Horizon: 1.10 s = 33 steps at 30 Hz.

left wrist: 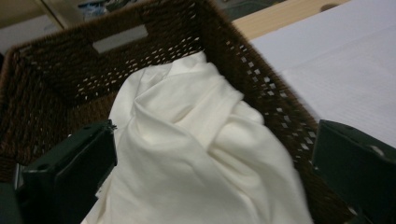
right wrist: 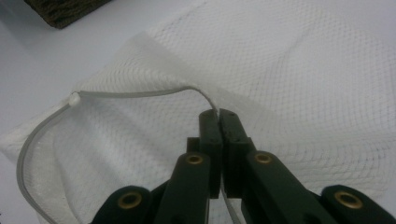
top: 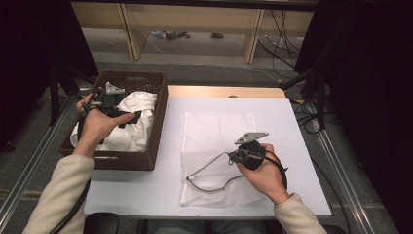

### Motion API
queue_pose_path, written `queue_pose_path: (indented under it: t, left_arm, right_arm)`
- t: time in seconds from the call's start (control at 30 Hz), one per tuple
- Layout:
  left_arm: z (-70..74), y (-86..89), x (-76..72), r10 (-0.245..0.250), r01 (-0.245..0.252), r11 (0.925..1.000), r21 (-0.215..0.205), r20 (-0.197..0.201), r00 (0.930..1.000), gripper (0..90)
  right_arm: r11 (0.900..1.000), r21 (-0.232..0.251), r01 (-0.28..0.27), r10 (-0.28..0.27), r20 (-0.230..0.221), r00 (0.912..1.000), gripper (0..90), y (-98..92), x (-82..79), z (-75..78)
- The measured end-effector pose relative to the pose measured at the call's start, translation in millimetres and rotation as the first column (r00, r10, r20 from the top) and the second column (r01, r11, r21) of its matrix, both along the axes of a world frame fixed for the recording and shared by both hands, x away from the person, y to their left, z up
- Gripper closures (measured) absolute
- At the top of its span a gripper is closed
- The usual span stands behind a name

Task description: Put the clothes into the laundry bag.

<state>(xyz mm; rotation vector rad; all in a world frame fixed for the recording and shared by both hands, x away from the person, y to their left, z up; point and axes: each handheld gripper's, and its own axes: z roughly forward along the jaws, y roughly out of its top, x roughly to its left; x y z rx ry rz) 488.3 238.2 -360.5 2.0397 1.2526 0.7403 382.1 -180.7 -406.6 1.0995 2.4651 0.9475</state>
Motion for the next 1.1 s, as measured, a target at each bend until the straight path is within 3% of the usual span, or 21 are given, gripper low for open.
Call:
queue_pose_path:
  t: [0.1,0.13,0.23,0.3,0.33,0.37,0.47,0.57,0.93,1.1]
  left_arm:
    - [-14.7,3.2,16.6,0.021,-0.02,0.9997,0.012,-0.035,0.9992,0.0]
    - [-19.5,4.2,21.3,0.024,-0.024,0.9996,0.018,-0.048,0.9986,0.0]
    - [-31.6,8.2,33.8,-0.016,0.02,0.9985,0.051,-0.081,0.9966,0.0]
    - [-39.4,8.4,39.2,-0.007,0.015,0.9976,0.067,-0.111,0.9938,0.0]
    - [-43.3,8.2,41.4,-0.007,0.018,0.9963,0.084,-0.124,0.9923,0.0]
    - [-48.3,2.6,37.8,0.068,-0.062,0.9974,0.037,-0.181,0.9811,0.0]
    - [-60.3,0.2,43.0,0.069,-0.069,0.9976,0.005,-0.224,0.9722,0.0]
    - [-70.1,-2.5,46.2,0.071,-0.071,0.9974,0.009,-0.253,0.9647,0.0]
    - [-91.2,-10.8,52.8,0.102,-0.094,0.9947,0.04,-0.282,0.9541,0.1]
    - [-92.2,-11.1,52.9,0.106,-0.082,0.992,0.096,-0.283,0.9532,13.4]
  right_arm:
    - [1.0,-0.012,-0.008,0.008,0.013,0.9999,89.9,-0.4,0.9,-1.2]
    - [1.0,-0.019,-0.016,0.016,-0.003,0.9999,89.9,-1.0,0.8,-0.1]
    - [1.0,-0.016,-0.017,0.017,-0.016,0.9997,89.9,-1.0,1.1,0.1]
    - [1.0,-0.014,-0.003,0.002,-0.027,0.9996,89.9,-0.5,0.2,-0.3]
    - [1.0,-0.022,-0.015,0.015,-0.011,0.9998,89.9,-1.1,1.4,-1.8]
    - [1.0,-0.01,0.0,0.0,-0.029,0.9996,89.9,-0.1,0.1,-1.6]
    - [1.0,-0.01,0.007,-0.007,-0.031,0.9995,89.9,0.7,-0.2,-1.8]
    - [1.0,-0.009,0.002,-0.002,-0.022,0.9998,89.9,1.2,-0.2,-3.1]
    - [1.0,-0.02,-0.006,0.005,-0.021,0.9998,89.9,0.4,-0.3,-1.4]
    - [1.0,-0.009,0.002,-0.002,-0.01,1.0,89.9,0.6,-0.3,-2.5]
